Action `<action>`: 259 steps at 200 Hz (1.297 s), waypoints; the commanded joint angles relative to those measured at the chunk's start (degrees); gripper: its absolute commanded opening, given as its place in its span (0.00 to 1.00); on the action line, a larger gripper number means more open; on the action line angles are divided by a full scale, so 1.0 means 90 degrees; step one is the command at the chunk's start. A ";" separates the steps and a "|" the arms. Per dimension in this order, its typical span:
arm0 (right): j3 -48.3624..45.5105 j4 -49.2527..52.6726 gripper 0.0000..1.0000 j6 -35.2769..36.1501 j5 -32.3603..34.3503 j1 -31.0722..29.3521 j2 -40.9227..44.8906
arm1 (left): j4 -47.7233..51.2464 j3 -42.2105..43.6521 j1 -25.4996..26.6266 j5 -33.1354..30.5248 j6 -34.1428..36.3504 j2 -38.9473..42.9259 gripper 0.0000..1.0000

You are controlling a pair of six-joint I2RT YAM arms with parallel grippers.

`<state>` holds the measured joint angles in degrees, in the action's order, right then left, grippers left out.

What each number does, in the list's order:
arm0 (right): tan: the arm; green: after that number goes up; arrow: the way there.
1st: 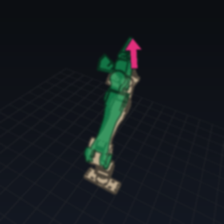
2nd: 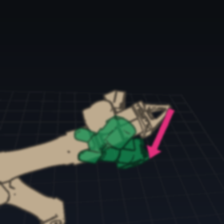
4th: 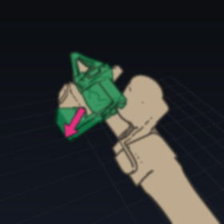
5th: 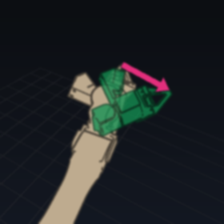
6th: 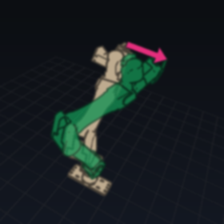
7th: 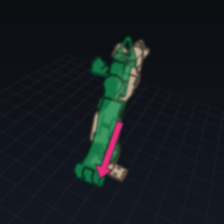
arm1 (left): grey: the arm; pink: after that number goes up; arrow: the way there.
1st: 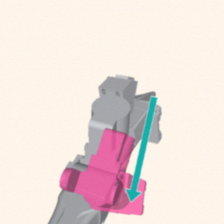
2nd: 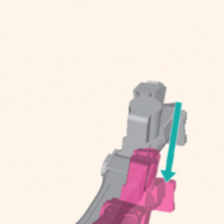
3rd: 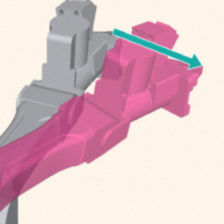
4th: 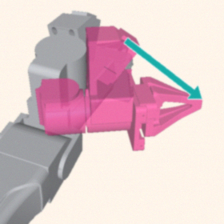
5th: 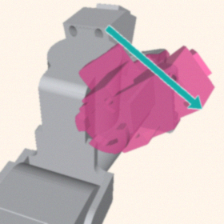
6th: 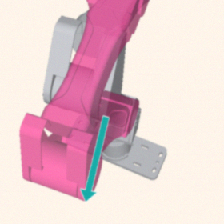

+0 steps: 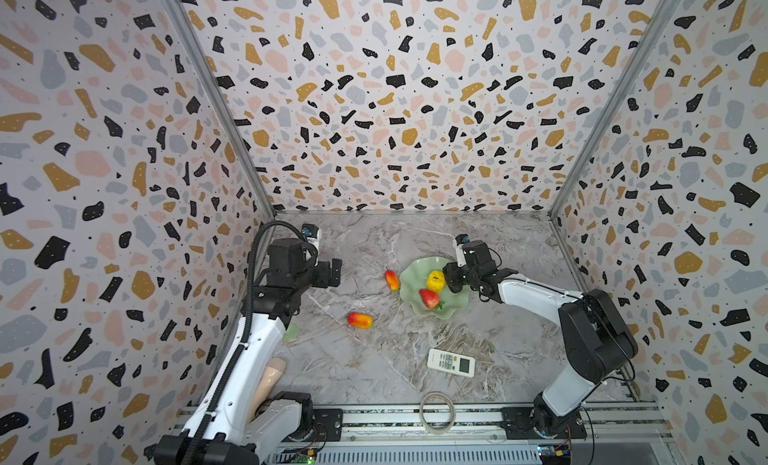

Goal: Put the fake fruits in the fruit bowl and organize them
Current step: 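Lower the avocado into the bowl beside the lemon with the right gripper, then open the right gripper and move it to the mango nearer the bowl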

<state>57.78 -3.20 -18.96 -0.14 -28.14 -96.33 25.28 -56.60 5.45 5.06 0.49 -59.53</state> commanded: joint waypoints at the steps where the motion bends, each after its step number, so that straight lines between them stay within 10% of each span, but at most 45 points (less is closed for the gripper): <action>1: 0.0040 -0.0152 0.42 -0.0080 0.0094 -0.0009 -0.0068 | -0.0207 0.0048 -0.0030 0.0043 0.0030 0.0014 0.99; 259: 0.0822 -0.0263 0.57 0.0006 0.0174 -0.0234 -0.0759 | -0.0213 0.0058 -0.0030 0.0062 0.0027 -0.0007 1.00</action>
<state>62.39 -6.07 -19.42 0.75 -29.65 -104.42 25.28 -56.60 5.45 5.10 0.47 -59.59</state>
